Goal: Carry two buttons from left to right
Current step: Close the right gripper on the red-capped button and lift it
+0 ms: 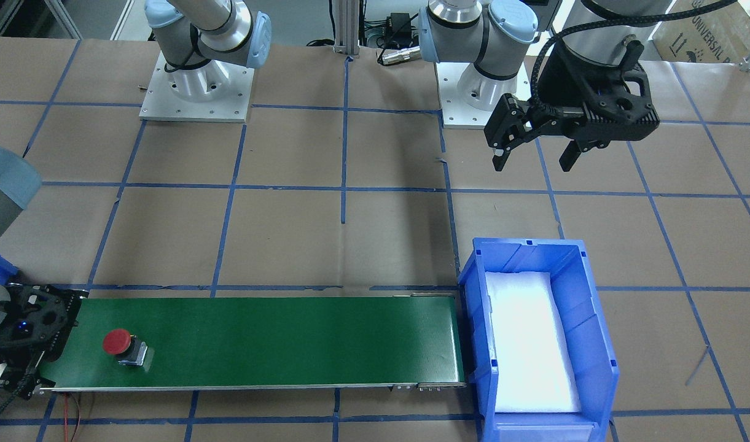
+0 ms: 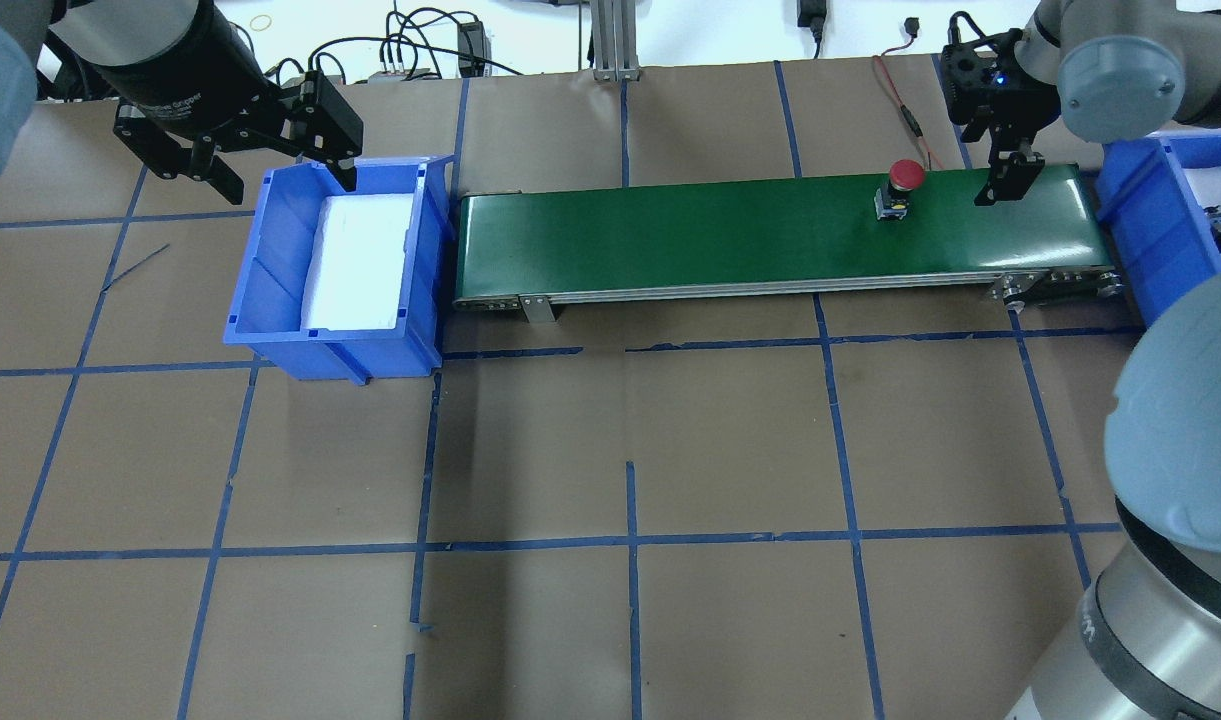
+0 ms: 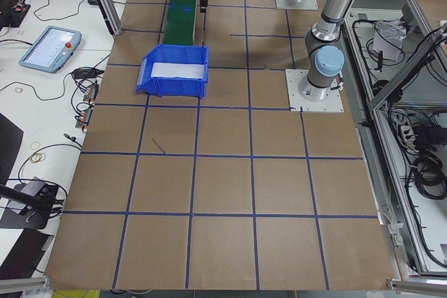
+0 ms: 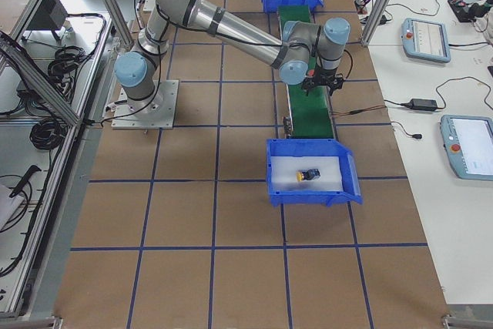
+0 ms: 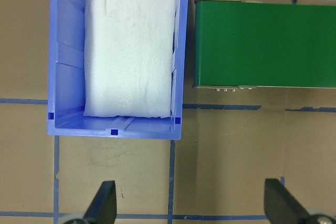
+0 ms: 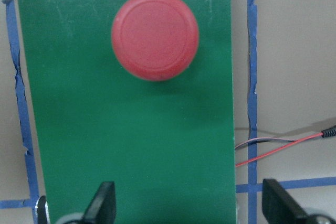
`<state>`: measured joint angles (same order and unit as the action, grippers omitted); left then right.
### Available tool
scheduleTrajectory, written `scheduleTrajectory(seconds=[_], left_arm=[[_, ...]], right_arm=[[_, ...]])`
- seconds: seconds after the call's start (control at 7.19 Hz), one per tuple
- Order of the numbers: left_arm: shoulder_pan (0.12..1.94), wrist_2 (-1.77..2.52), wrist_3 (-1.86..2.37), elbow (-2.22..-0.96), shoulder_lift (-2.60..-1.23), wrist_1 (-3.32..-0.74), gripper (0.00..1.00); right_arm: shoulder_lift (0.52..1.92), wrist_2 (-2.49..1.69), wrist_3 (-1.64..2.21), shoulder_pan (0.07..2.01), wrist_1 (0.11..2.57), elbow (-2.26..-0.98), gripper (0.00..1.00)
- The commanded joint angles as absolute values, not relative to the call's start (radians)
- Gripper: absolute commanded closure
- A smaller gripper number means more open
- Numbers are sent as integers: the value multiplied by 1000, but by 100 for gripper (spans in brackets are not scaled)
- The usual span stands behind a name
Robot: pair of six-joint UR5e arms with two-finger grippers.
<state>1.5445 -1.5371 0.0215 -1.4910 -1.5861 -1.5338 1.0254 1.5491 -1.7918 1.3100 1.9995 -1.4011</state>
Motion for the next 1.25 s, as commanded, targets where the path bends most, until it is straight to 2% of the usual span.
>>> scheduleTrajectory(seconds=[0.0,1.11], left_arm=[[1543,-1537,21,-1491,-1586,-1532,0],[1543,-1537,21,-1489,-1586,-1532,0]], right_arm=[[1025,1558,-1795,1309,2000,-1399,2],[1023,1563,-1801,1308,2011,-1407,0]])
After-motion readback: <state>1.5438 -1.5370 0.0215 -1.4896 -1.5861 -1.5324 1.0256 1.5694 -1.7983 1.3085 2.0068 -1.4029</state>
